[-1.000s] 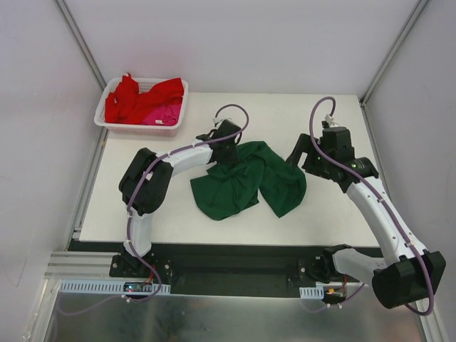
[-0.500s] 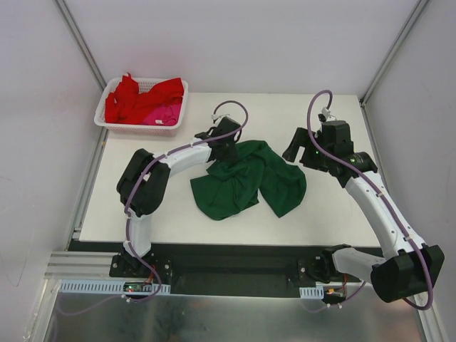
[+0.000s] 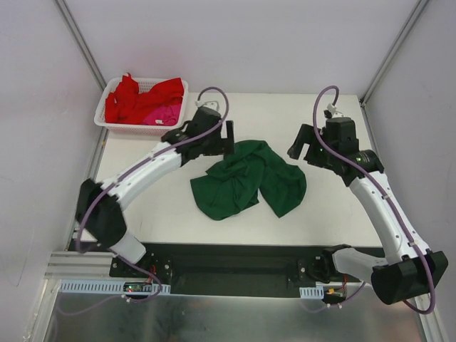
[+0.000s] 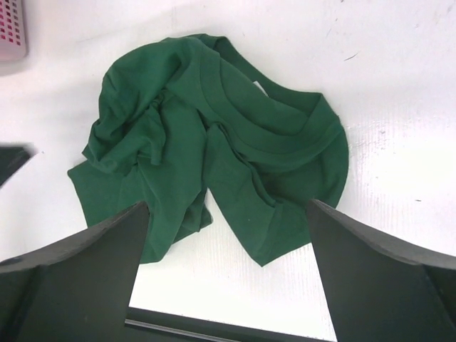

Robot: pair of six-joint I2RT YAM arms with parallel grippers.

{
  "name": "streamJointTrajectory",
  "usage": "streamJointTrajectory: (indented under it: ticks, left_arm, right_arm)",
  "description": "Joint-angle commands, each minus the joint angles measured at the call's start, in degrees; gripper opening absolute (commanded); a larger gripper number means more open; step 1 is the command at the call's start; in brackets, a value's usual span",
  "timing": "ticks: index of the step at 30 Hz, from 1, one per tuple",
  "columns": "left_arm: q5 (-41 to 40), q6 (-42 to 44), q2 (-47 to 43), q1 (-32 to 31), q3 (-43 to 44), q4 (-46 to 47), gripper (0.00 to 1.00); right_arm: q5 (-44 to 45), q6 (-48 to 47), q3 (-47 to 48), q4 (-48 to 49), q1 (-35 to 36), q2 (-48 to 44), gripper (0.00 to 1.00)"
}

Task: Fold and stack the t-shirts

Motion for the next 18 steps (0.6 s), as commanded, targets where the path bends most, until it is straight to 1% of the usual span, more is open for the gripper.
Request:
streamJointTrajectory:
  ticks: [1,2,3,4,5,6,7,8,9,10,12,13,14,15,16,17,18]
  left_arm:
    - [3.4,-0.8,-16.5,0.9,-11.8,-5.6,0.99]
    - [4.0,-2.3,-18.4,1.0,-14.3,-5.6,0.99]
    - [4.3,-4.3,-20.4,0.9,-16.8,-5.6,0.99]
    - [4.4,-8.2,-23.9,0.9,-21.6,-5.6,0.99]
    - [4.3,-10.1,-25.5,1.0,-23.9,-5.6,0.99]
    - [4.0,-11.9,-27.0,0.9,-26.0,-5.6,0.97]
    - [3.6,-15.4,-29.2,1.1,-29.9,-5.6,0.96]
    - [2.7,-16.9,-29.9,1.3,-31.7,-5.6,0.95]
    - [2.6,-19.6,-30.5,1.5,-33.3,-5.6,0.91]
    - [2.5,-21.2,-31.4,2.7,-36.2,-5.6,0.90]
    - [2.4,-25.9,-32.3,4.1,-38.9,-5.4,0.87]
    - [2.1,-27.1,-33.2,5.4,-41.1,-5.3,0.84]
    - [1.6,-28.1,-33.6,5.8,-42.0,-5.0,0.83]
    - [0.7,-29.3,-33.7,6.3,-42.8,-4.2,0.82]
    - [0.2,-29.6,-34.3,7.0,-43.9,-3.5,0.80]
    - [-0.3,-29.9,-34.3,7.3,-44.5,-2.7,0.79]
    - [-0.3,-30.3,-33.7,7.8,-45.2,-0.7,0.79]
  right_arm:
    - [-4.8,2.1,-1.4,0.9,0.4,0.6,0.96]
    - [-7.0,2.5,-0.9,2.2,0.5,3.2,0.96]
    - [-7.4,2.6,-0.1,2.6,2.1,4.5,0.96]
    - [-7.3,2.6,1.0,3.6,3.4,5.9,0.96]
    - [-5.3,1.6,3.7,4.1,5.1,7.6,0.96]
    - [-3.9,1.0,5.9,4.6,9.3,10.9,0.96]
    - [-2.4,0.3,7.6,5.4,11.4,13.2,0.96]
    - [-0.7,-0.3,11.2,5.9,13.3,15.4,0.96]
    - [1.3,-0.2,12.6,6.4,16.3,20.3,0.96]
    - [1.6,-0.3,14.1,7.3,17.4,22.8,0.97]
    - [-2.1,-2.7,19.7,7.9,19.8,28.4,0.99]
    - [-2.5,-3.5,22.2,6.9,20.7,33.8,0.98]
    - [-2.2,-4.3,24.6,5.7,21.4,37.0,0.96]
    - [-1.7,-4.9,30.3,4.1,22.6,39.8,0.95]
    - [-0.8,-4.6,33.1,-0.3,23.1,45.4,0.93]
    - [1.1,-4.3,35.4,-2.3,23.6,47.5,0.91]
    - [1.2,-3.9,38.1,-3.2,23.9,49.3,0.90]
